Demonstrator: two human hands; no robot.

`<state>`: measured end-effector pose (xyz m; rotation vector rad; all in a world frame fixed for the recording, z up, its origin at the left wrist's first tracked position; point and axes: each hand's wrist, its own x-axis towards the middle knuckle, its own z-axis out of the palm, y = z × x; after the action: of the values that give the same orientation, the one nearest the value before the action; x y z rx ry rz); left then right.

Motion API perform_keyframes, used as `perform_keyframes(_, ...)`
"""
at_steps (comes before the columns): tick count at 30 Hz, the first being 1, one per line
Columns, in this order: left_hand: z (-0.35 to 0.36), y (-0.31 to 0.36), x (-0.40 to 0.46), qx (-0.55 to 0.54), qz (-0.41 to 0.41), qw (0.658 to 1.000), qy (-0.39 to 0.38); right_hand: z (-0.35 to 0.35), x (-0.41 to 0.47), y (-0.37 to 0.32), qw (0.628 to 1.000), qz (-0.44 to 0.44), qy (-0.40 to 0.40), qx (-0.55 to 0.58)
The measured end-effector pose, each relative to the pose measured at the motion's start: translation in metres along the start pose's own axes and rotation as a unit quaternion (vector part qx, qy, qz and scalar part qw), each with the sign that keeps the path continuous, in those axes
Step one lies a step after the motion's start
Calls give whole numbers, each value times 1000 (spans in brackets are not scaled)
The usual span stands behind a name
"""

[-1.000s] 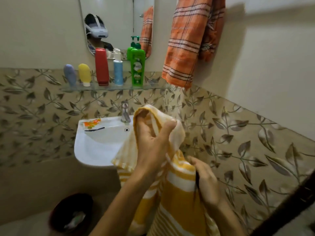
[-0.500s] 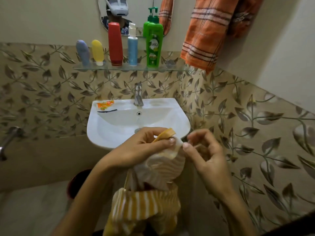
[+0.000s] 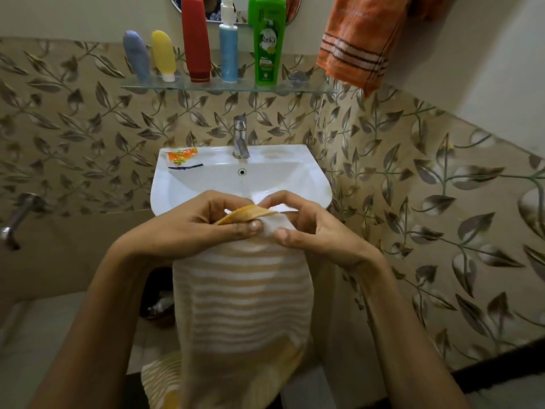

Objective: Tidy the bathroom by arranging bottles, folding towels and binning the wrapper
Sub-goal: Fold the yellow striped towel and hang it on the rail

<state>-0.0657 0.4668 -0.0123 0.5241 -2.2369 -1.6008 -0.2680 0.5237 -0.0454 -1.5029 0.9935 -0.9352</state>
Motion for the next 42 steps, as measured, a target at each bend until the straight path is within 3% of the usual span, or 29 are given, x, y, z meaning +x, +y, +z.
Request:
perform_keyframes(4,-6,-13,-11,4,-12,997,72,-8,7,20,985,65,-22,-155)
perform_keyframes(10,-23,-26,-30,38,-41,985,160,-20,6,36,974,100,15,-204)
perform_keyframes(15,-23,-29,-33,41,-44,952,299,-31,11,37,971,74,59,-218)
perform_keyframes(19,-16,-22,-32,87,-70,952,285,-23,19,33,976,-11,112,-184)
perform_keyframes(22,-7,-23,-24,154,-97,944,276,-6,27,23,985,-61,81,-143)
perform_keyframes(28,13,-18,1,130,-74,951,272,17,45,-1,983,-113,-21,-146)
perform_keyframes(34,13,-15,6,199,-67,913,350,17,45,5,982,-95,17,-159)
perform_keyframes(42,25,-2,21,344,-29,794,501,4,41,79,976,-3,118,-181)
